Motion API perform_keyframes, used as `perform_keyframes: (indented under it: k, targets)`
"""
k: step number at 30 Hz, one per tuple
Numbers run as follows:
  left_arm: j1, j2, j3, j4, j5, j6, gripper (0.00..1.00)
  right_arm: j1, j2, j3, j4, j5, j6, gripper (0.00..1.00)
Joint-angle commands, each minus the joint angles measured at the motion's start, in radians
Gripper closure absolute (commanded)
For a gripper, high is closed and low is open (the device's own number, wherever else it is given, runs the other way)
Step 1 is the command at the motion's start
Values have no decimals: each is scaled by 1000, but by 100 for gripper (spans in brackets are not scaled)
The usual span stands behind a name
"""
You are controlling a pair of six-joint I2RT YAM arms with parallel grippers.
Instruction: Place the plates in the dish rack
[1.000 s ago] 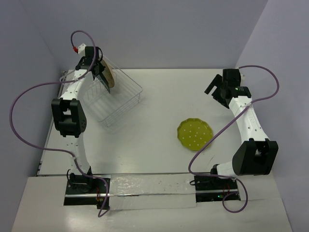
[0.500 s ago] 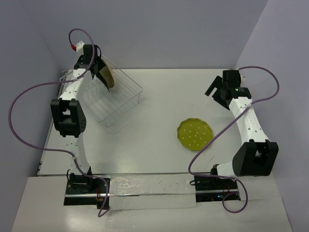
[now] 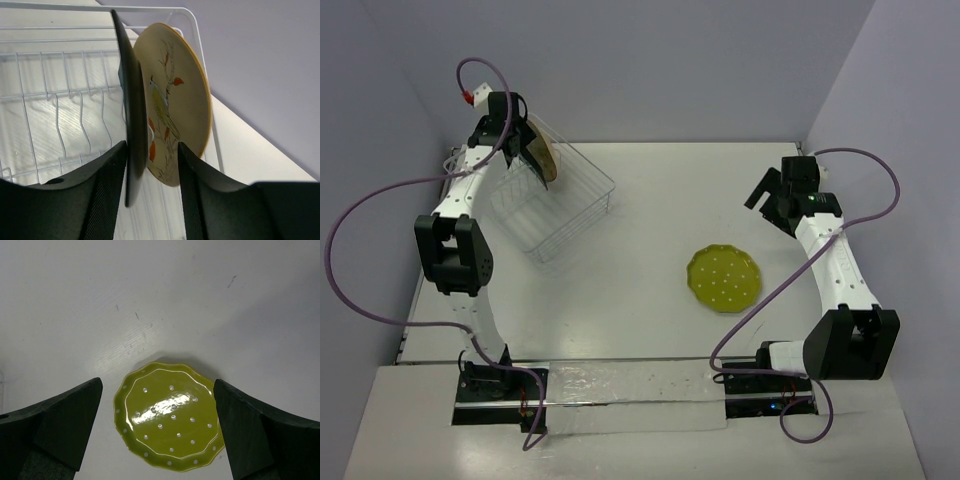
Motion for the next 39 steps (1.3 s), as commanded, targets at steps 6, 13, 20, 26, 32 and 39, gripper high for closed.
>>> perform_keyframes:
  k: [6,13,20,26,32,39]
  targets:
    - [-56,-88,-78,-31,-54,-66,50,2,-60,-22,23,-2,-16,0]
    - [-91,-214,-214,-30,-79,-79,47,1,-75,-41,37,-17,-25,0]
    - [-116,-294,-268,-33,-92,-65,38,2,-81,-52,43,-25,-21,0]
    - [-183,-400,-280,-12,-102,-15,23,-11,-101,-105,56,-22,-9,0]
    - [-281,-466,-321,84,25,77,14,-103,-199,-250,54,-81,34,0]
    - [-434,-432,-354,185,207,190,5,-224,-295,-512,80,-250,48,0]
